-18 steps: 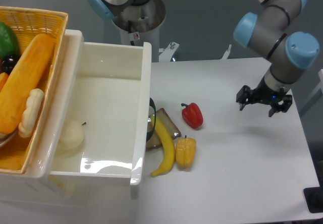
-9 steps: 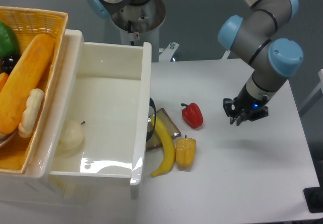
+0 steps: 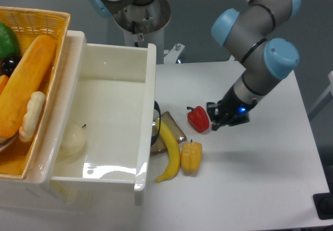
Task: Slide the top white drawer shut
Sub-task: 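Move the gripper toward the front face of the open white drawer, then push the open white drawer into the cabinet with the gripper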
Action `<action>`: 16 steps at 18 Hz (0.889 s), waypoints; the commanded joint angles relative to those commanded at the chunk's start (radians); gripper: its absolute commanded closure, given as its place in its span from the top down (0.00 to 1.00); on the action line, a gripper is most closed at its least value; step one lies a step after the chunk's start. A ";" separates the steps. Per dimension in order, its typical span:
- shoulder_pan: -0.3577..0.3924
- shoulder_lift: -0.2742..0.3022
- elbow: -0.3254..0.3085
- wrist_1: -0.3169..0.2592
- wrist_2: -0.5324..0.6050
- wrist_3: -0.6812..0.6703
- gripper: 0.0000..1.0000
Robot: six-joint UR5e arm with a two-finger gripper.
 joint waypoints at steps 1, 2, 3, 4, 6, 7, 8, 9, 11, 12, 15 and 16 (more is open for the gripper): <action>-0.006 0.006 -0.002 -0.002 -0.021 -0.020 0.00; -0.009 0.012 -0.002 -0.009 -0.040 -0.034 0.00; -0.012 0.020 -0.002 -0.021 -0.051 -0.035 0.00; -0.017 0.025 -0.003 -0.032 -0.057 -0.037 0.00; -0.031 0.032 -0.005 -0.049 -0.060 -0.037 0.00; -0.032 0.038 -0.006 -0.054 -0.066 -0.037 0.00; -0.038 0.040 -0.008 -0.060 -0.068 -0.037 0.00; -0.049 0.044 -0.009 -0.066 -0.068 -0.037 0.00; -0.055 0.055 -0.012 -0.086 -0.068 -0.037 0.00; -0.061 0.058 -0.011 -0.098 -0.069 -0.037 0.00; -0.065 0.061 -0.012 -0.104 -0.068 -0.037 0.00; -0.066 0.061 -0.012 -0.104 -0.068 -0.037 0.00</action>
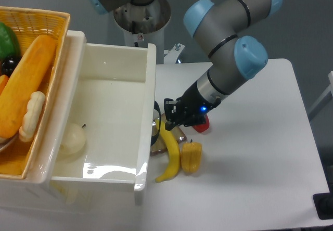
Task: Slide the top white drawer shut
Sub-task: 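Push the open white drawer into the cabinet with the gripper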
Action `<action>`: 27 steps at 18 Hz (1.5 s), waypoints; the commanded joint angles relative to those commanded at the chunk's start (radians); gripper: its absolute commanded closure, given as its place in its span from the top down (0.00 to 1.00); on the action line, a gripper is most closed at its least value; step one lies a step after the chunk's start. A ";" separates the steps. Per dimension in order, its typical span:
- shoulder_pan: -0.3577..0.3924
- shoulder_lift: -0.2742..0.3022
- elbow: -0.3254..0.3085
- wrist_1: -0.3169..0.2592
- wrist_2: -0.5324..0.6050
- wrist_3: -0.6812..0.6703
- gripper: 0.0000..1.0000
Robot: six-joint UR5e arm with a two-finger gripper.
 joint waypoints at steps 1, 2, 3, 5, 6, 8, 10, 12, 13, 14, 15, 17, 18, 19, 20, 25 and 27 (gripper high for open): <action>0.000 0.000 0.000 0.000 0.000 0.000 0.00; -0.002 0.000 0.000 0.000 0.000 0.000 0.00; -0.002 0.002 0.000 0.000 0.000 0.000 0.00; -0.012 0.006 0.000 -0.002 0.000 0.000 0.00; -0.014 0.012 0.000 -0.009 0.000 0.000 0.00; -0.021 0.017 0.000 -0.012 -0.002 0.000 0.00; -0.028 0.028 -0.002 -0.015 0.000 -0.002 0.00; -0.043 0.037 -0.002 -0.021 0.000 -0.009 0.00; -0.048 0.038 -0.002 -0.020 0.000 -0.020 0.00; -0.052 0.040 -0.002 -0.020 0.000 -0.028 0.00; -0.064 0.043 -0.002 -0.018 0.002 -0.028 0.00; -0.074 0.041 -0.005 -0.014 0.002 -0.031 0.00; -0.080 0.041 -0.005 -0.012 0.002 -0.032 0.00; -0.089 0.040 -0.006 -0.009 0.003 -0.034 0.00; -0.098 0.038 -0.006 -0.009 0.006 -0.044 0.00; -0.143 0.032 -0.011 0.008 0.008 -0.078 0.00; -0.158 0.035 -0.009 0.009 0.008 -0.098 0.00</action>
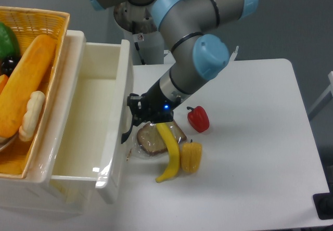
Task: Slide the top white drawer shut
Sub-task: 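Push the open white drawer into the cabinet with the gripper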
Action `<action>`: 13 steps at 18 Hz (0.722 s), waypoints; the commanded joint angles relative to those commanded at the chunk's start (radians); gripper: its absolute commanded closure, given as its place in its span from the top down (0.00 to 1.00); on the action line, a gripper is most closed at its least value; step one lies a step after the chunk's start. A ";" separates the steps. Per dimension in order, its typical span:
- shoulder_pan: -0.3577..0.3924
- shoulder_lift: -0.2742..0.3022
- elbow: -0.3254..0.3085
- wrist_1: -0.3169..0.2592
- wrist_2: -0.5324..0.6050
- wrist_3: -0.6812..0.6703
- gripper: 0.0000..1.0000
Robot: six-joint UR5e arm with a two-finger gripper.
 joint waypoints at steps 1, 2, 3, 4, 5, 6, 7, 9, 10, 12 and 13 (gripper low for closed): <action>-0.009 0.002 0.000 0.000 0.000 -0.008 0.00; -0.018 0.002 0.000 0.000 0.002 -0.012 0.00; -0.023 0.002 0.000 0.000 0.002 -0.014 0.00; -0.034 0.002 0.000 0.002 0.002 -0.015 0.00; -0.041 0.002 0.000 0.003 0.002 -0.028 0.00; -0.051 0.002 0.002 0.005 0.003 -0.046 0.00; -0.063 0.003 0.002 0.005 0.006 -0.055 0.00; -0.083 0.003 0.002 0.002 0.024 -0.064 0.00; -0.092 0.003 0.003 0.005 0.026 -0.074 0.00; -0.104 0.003 0.005 0.026 0.026 -0.092 0.00; -0.107 0.002 0.003 0.043 0.026 -0.103 0.00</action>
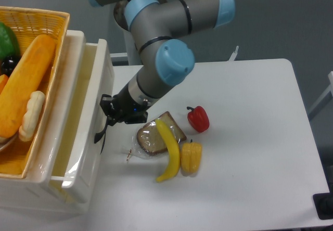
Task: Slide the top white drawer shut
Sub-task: 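Push the open white drawer into the cabinet with the gripper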
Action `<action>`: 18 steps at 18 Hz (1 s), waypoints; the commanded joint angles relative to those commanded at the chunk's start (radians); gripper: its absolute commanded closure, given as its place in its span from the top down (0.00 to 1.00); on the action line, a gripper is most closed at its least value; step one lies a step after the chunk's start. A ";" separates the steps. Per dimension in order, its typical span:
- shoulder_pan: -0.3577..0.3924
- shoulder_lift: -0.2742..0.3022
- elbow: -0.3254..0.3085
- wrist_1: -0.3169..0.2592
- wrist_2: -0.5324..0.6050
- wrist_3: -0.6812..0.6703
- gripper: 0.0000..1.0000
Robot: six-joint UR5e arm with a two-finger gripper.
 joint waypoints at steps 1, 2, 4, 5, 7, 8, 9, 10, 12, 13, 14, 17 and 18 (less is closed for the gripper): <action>-0.006 0.000 0.002 0.006 0.000 -0.008 0.00; -0.012 -0.002 0.005 0.009 -0.002 -0.011 0.00; -0.017 -0.003 0.005 0.023 -0.002 -0.018 0.00; -0.023 -0.003 0.006 0.028 -0.002 -0.026 0.00; -0.029 -0.005 0.008 0.035 -0.002 -0.038 0.00; -0.029 -0.005 0.009 0.035 -0.002 -0.041 0.00; -0.035 -0.005 0.009 0.037 -0.002 -0.042 0.00; -0.044 -0.006 0.008 0.037 0.000 -0.043 0.00; -0.051 -0.008 0.008 0.046 0.002 -0.051 0.00; -0.057 -0.008 0.009 0.055 0.002 -0.058 0.00; -0.060 -0.008 0.009 0.065 0.002 -0.066 0.00; -0.060 -0.015 0.009 0.074 0.005 -0.061 0.00; -0.060 -0.017 0.009 0.077 0.003 -0.055 0.02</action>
